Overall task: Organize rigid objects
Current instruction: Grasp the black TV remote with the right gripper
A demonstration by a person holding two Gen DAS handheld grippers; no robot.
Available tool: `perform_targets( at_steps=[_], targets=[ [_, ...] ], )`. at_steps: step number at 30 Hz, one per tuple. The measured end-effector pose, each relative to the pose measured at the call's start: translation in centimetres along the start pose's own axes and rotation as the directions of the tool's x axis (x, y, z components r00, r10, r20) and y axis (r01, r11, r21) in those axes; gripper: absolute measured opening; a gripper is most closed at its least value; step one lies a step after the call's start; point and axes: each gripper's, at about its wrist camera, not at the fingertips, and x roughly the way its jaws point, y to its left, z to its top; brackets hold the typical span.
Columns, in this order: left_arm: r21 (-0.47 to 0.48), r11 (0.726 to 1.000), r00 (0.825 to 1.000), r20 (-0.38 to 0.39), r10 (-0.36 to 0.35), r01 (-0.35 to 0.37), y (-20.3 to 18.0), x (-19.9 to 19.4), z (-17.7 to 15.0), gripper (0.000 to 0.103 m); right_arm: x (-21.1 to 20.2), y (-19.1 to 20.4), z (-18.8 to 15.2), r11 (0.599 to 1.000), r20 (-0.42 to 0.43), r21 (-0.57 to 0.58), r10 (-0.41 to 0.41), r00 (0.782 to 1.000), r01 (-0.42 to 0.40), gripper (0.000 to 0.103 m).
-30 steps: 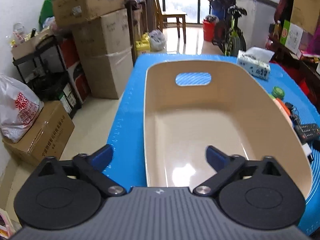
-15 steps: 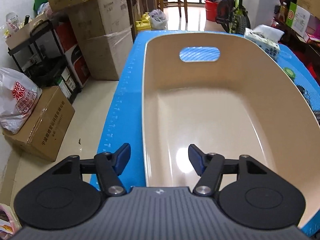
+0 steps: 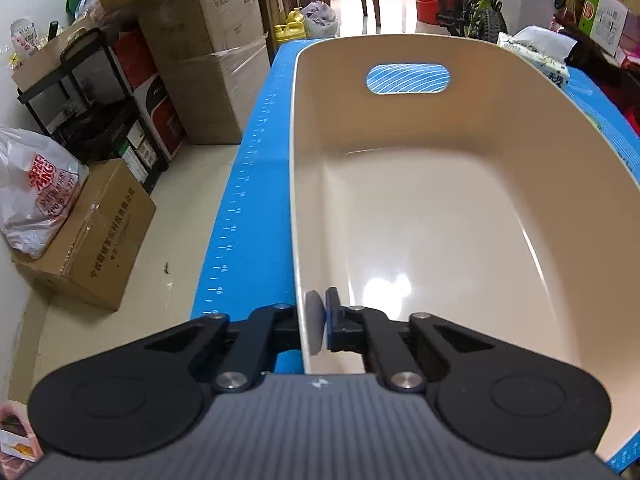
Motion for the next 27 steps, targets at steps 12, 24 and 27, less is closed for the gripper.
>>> perform_targets(
  at_steps=[12, 24, 27],
  targets=[
    [-0.007, 1.000, 1.000, 0.005, -0.005, 0.005, -0.1, 0.0, -0.2, 0.006, -0.1, -4.5, 0.7, 0.986, 0.013, 0.134, -0.097, 0.995, 0.095, 0.100],
    [-0.008, 1.000, 1.000, 0.005, -0.005, 0.005, -0.1, 0.0, -0.2, 0.006, 5.5, -7.2, 2.2, 0.923, -0.174, 0.360, -0.078, 0.982, 0.137, 0.100],
    [-0.008, 1.000, 1.000, 0.005, -0.004, 0.004, -0.1, 0.0, -0.2, 0.006, 7.1, -7.9, 2.1, 0.881, -0.240, 0.455, -0.016, 0.971, 0.128, 0.100]
  ],
)
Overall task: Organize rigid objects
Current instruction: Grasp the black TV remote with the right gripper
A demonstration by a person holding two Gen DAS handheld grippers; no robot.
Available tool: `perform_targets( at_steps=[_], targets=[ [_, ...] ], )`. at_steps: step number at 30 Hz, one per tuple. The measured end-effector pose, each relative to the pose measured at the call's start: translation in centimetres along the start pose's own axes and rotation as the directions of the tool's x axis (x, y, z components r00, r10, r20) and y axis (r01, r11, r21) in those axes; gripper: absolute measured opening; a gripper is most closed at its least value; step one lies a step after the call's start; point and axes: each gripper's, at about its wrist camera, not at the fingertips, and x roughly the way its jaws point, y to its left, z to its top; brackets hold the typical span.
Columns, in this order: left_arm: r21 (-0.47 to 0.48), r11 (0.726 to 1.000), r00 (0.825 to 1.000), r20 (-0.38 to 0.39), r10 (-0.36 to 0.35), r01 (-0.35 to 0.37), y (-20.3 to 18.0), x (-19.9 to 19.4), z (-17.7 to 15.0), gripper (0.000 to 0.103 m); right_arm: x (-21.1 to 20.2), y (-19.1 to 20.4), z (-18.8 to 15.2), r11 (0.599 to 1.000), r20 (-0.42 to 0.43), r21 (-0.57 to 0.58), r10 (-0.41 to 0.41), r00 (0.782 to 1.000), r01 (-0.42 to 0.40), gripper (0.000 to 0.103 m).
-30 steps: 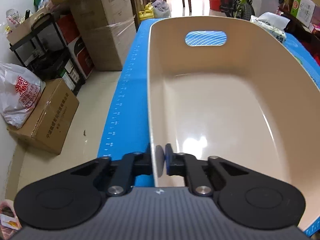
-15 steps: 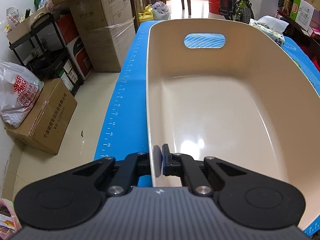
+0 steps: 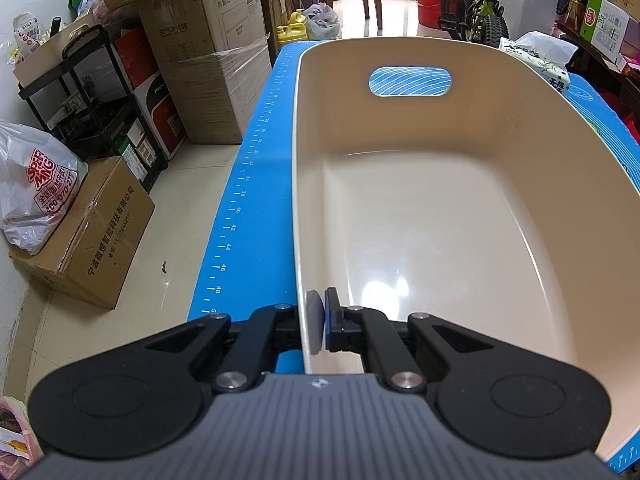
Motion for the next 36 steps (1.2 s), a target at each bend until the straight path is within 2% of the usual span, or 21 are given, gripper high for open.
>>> perform_targets(
  at_steps=[6, 9, 13, 16, 18, 20, 23, 30, 36],
  targets=[
    [0.000, 1.000, 1.000, 0.000, 0.000, 0.000, 0.0, 0.0, 0.0, 0.006, 2.3, 0.0, 0.2, 0.995, -0.090, 0.098, 0.029, 0.996, -0.020, 0.096],
    [0.000, 1.000, 1.000, 0.000, 0.000, 0.000, 0.0, 0.0, 0.0, 0.006, 3.1, -0.2, 0.4, 0.992, -0.087, 0.128, 0.037, 0.996, -0.026, 0.094],
    [-0.001, 1.000, 1.000, 0.000, 0.000, 0.000, 0.0, 0.0, 0.0, 0.006, 3.5, 0.6, 0.3, 0.996, -0.082, 0.093, 0.021, 0.996, -0.013, 0.092],
    [0.000, 1.000, 1.000, 0.000, 0.000, 0.000, 0.0, 0.0, 0.0, 0.006, 3.3, 0.9, 0.0, 0.999, -0.067, 0.049, 0.013, 0.998, -0.009, 0.079],
    [-0.001, 1.000, 1.000, 0.000, 0.000, 0.000, 0.0, 0.0, 0.0, 0.006, 2.8, 1.0, -0.1, 0.998, -0.061, 0.046, 0.049, 0.997, -0.046, 0.060],
    [-0.001, 1.000, 1.000, 0.000, 0.000, 0.000, 0.0, 0.0, 0.0, 0.006, 2.2, 1.7, -0.1, 0.998, -0.047, -0.002, 0.067, 0.997, -0.067, 0.046],
    [0.000, 1.000, 1.000, 0.001, 0.000, 0.000, 0.0, 0.0, 0.0, 0.006, 1.7, 2.7, -0.3, 0.994, -0.022, -0.062, 0.089, 0.996, -0.090, 0.032],
    [0.000, 1.000, 1.000, 0.000, 0.001, -0.001, -0.1, 0.0, 0.0, 0.006, 1.4, 1.5, -0.3, 0.988, 0.011, -0.026, 0.152, 0.988, -0.151, 0.028],
    [-0.001, 1.000, 1.000, 0.001, 0.000, 0.000, -0.1, 0.0, 0.0, 0.006, 0.7, 0.8, -0.1, 0.990, 0.044, -0.036, 0.137, 0.990, -0.136, 0.022]
  ],
)
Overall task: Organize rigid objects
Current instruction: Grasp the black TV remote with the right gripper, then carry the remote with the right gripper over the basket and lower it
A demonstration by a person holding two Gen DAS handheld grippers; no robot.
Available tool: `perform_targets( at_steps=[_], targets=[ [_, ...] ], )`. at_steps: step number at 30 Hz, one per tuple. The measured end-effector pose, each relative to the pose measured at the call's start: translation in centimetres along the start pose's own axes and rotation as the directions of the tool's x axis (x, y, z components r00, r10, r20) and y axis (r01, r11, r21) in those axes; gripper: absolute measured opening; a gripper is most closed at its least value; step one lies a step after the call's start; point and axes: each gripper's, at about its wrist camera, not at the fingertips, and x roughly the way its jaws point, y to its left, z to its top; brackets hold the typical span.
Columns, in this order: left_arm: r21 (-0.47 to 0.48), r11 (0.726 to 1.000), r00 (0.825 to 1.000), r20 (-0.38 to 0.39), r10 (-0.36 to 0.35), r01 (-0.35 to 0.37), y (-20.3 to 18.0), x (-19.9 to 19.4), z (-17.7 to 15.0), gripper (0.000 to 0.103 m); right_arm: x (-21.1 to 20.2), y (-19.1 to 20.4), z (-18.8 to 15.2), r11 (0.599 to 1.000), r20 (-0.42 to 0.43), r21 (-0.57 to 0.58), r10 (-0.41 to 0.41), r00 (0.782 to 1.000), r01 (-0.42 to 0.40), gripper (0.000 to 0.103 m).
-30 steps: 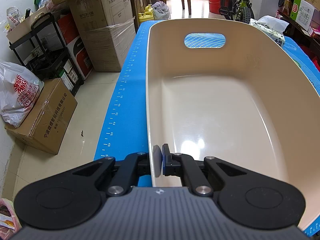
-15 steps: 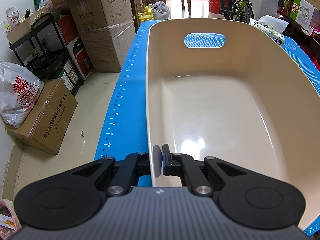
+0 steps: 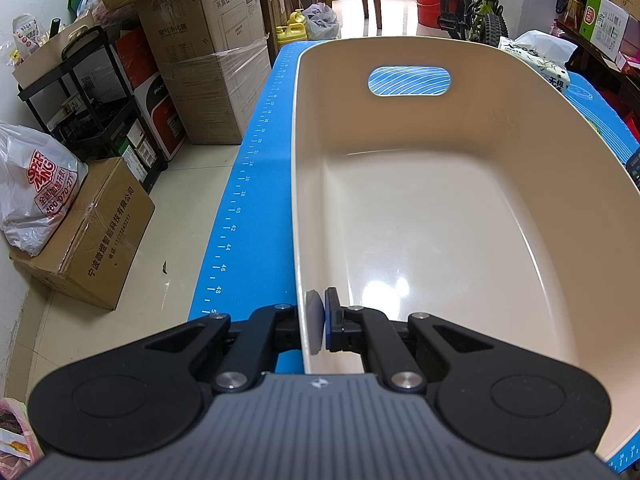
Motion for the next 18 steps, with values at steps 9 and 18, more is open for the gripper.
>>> perform_targets(
  at_steps=[9, 18],
  targets=[
    [-0.003, 1.000, 1.000, 0.000, 0.000, 0.000, 0.0, 0.0, 0.0, 0.006, -2.1, 0.8, 0.4, 0.998, 0.034, -0.016, 0.055, 0.998, -0.054, 0.020],
    [-0.004, 1.000, 1.000, 0.000, -0.002, 0.002, 0.2, 0.0, 0.0, 0.006, -7.4, 4.1, 1.7, 0.979, 0.126, -0.060, 0.203, 0.971, -0.196, 0.020]
  ],
)
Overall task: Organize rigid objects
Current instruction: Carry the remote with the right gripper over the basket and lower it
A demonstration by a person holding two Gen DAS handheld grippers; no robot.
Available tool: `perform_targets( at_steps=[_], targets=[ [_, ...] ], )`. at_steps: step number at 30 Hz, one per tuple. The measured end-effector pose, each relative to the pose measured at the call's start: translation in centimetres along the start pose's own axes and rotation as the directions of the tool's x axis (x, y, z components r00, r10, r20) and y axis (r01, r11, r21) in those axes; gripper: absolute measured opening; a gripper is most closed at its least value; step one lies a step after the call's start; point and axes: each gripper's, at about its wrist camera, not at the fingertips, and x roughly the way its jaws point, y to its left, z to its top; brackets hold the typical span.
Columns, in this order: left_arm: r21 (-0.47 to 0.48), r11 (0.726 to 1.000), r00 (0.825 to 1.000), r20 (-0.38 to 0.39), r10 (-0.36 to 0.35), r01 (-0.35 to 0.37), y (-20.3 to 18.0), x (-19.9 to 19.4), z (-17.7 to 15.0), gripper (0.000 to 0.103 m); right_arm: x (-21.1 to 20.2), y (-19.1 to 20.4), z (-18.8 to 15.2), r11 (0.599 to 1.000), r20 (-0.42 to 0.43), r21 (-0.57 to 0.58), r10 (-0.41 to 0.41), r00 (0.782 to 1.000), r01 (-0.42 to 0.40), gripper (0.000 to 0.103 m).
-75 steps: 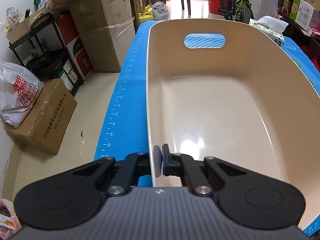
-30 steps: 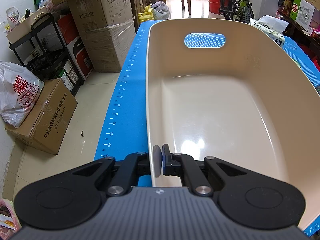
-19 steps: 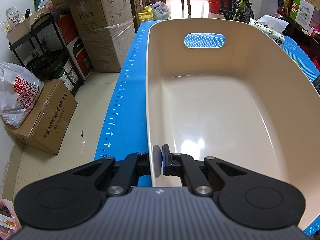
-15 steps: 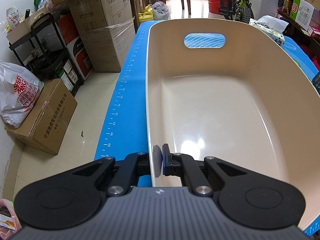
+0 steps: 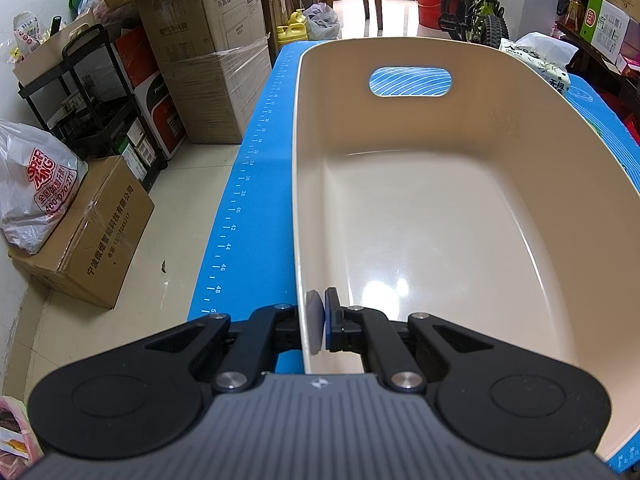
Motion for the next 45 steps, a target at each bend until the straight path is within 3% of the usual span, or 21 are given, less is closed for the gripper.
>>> perform_targets(
  at_steps=[5, 10, 15, 21, 30, 36, 42, 45],
  targets=[
    [-0.004, 1.000, 1.000, -0.001, -0.004, 0.004, 0.1, 0.0, 0.0, 0.006, -1.8, 4.5, 1.4, 0.988, 0.029, -0.059, 0.146, 0.989, -0.144, 0.020],
    [-0.003, 1.000, 1.000, -0.001, -0.004, 0.004, 0.1, 0.0, 0.0, 0.006, -1.1, 9.7, 1.6, 0.958, -0.008, -0.136, 0.256, 0.967, -0.254, 0.021],
    [-0.003, 1.000, 1.000, -0.001, -0.003, 0.003, 0.0, 0.0, 0.1, 0.006, 0.8, 14.0, 0.1, 0.928, -0.088, -0.215, 0.291, 0.953, -0.304, 0.021],
    [-0.004, 1.000, 1.000, -0.001, -0.003, 0.003, 0.1, 0.0, 0.0, 0.006, 3.9, 17.7, -2.9, 0.904, -0.224, -0.282, 0.262, 0.939, -0.320, 0.021],
    [-0.004, 1.000, 1.000, -0.001, -0.003, 0.003, 0.1, 0.0, 0.0, 0.006, 7.4, 20.8, -7.5, 0.861, -0.426, -0.412, 0.108, 0.898, -0.299, 0.020],
    [-0.004, 1.000, 1.000, -0.001, -0.003, 0.003, 0.1, 0.0, 0.0, 0.006, 8.1, 21.7, -9.2, 0.827, -0.467, -0.482, 0.036, 0.883, -0.289, 0.020],
    [-0.003, 1.000, 1.000, -0.001, -0.003, 0.003, 0.1, 0.0, 0.0, 0.006, 9.5, 22.3, -9.5, 0.816, -0.538, -0.500, -0.031, 0.843, -0.289, 0.021],
    [-0.005, 1.000, 1.000, -0.001, 0.000, 0.000, 0.0, 0.1, 0.0, 0.006, 9.3, 22.6, -9.6, 0.794, -0.509, -0.542, -0.050, 0.860, -0.274, 0.023]
  ],
)
